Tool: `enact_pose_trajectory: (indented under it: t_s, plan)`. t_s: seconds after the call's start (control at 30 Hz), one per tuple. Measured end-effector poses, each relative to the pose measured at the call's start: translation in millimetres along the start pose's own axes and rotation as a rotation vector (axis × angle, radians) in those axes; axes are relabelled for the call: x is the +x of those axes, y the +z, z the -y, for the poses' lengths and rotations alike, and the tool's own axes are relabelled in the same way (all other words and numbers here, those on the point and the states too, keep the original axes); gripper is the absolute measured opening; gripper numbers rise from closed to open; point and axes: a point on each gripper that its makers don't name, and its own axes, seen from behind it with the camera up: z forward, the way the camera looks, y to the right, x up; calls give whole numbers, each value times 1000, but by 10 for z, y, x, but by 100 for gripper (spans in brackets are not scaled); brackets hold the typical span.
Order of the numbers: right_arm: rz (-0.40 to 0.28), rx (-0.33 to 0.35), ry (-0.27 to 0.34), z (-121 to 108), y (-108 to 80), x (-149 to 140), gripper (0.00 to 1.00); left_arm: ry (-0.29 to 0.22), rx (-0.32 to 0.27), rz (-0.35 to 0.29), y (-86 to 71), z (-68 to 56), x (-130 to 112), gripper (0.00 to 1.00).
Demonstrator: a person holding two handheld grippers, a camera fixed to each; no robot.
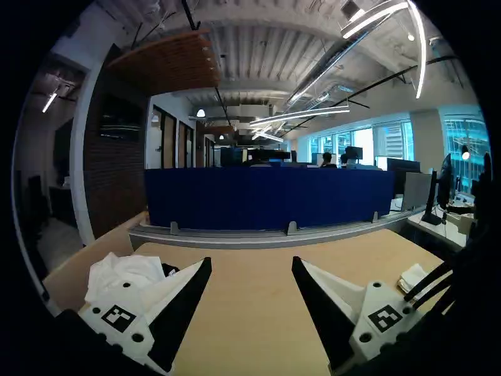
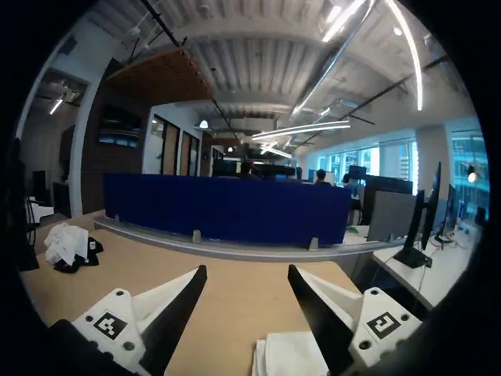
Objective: Fold towel
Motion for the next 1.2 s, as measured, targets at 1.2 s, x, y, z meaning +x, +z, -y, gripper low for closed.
enact_pose_trajectory:
  t_s: [1.2]
  plan:
    - [23,-43,5,722,284,124,100,33,48,-147,292,486,-846,95]
